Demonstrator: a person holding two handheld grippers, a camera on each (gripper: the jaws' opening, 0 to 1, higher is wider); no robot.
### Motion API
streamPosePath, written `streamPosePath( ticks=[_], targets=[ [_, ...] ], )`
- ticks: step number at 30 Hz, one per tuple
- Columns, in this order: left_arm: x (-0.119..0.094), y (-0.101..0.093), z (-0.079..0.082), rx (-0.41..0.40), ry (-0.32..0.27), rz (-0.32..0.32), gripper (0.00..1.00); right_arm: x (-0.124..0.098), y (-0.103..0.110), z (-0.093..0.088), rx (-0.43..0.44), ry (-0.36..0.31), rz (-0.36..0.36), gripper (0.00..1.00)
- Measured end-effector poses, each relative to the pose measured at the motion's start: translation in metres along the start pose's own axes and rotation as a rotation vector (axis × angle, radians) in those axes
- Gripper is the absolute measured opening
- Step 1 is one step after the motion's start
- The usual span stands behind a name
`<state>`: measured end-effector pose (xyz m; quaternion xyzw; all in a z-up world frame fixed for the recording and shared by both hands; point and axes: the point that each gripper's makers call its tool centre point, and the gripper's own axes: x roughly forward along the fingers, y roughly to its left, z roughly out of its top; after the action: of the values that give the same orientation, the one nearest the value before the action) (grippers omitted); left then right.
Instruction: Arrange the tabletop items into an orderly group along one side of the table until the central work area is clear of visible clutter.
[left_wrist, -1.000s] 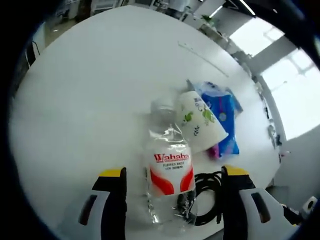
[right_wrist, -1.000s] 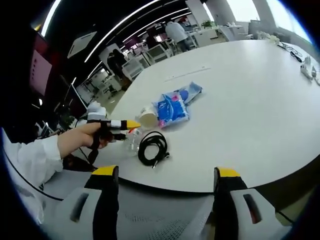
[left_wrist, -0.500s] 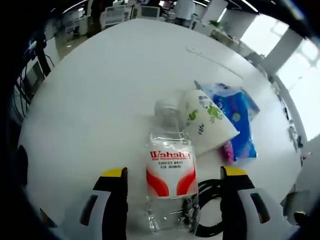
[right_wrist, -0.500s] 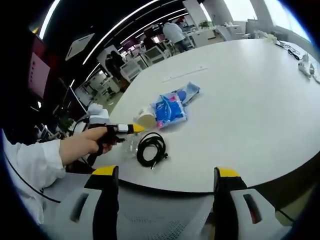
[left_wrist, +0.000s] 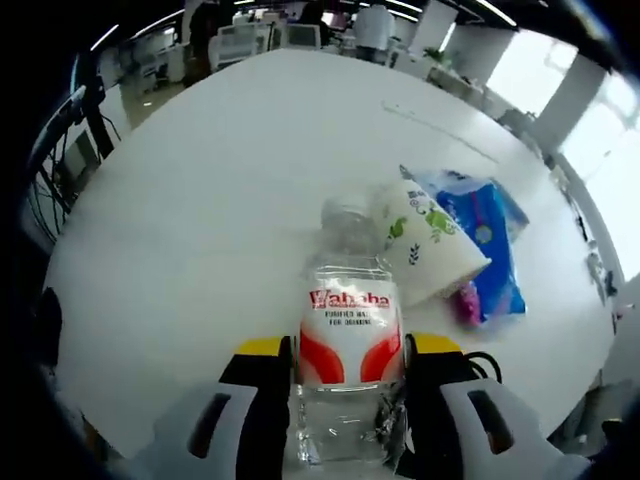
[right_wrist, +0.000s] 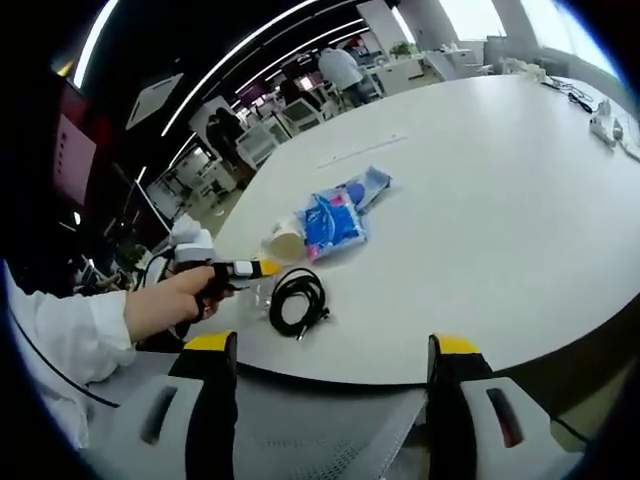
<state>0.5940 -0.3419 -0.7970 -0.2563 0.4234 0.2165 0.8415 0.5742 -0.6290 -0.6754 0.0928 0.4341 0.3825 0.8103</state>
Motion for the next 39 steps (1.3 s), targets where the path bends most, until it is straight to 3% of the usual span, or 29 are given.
streamPosePath(
  ticks=[3,11,15,25,29,39],
  targets=[
    [0.0,0.0,0.0,0.005,0.006,-0.003,0.4,-0.001,-0.002,0.0,0.0,0.001,-0.005,0.76],
    [-0.003,0.002,-0.001,-0.109,0.016,-0.068,0.36,0.002,-0.002,0.0,0.007,-0.003,-0.005,0.75],
    [-0.008,0.001,0.0,-0.071,0.01,-0.081,0.35,0.006,0.005,0.004,-0.004,-0.006,0.014,0.75],
    [-0.02,-0.004,0.009,-0.132,0.0,-0.155,0.33,0.012,0.014,0.007,-0.029,0.001,0.048,0.75],
    [-0.028,-0.007,0.016,-0.15,-0.019,-0.177,0.32,0.01,0.02,0.022,-0.004,-0.039,0.092,0.75],
    [-0.048,-0.009,0.026,-0.142,-0.072,-0.197,0.33,0.025,0.063,0.074,0.004,-0.114,0.262,0.76]
  ],
)
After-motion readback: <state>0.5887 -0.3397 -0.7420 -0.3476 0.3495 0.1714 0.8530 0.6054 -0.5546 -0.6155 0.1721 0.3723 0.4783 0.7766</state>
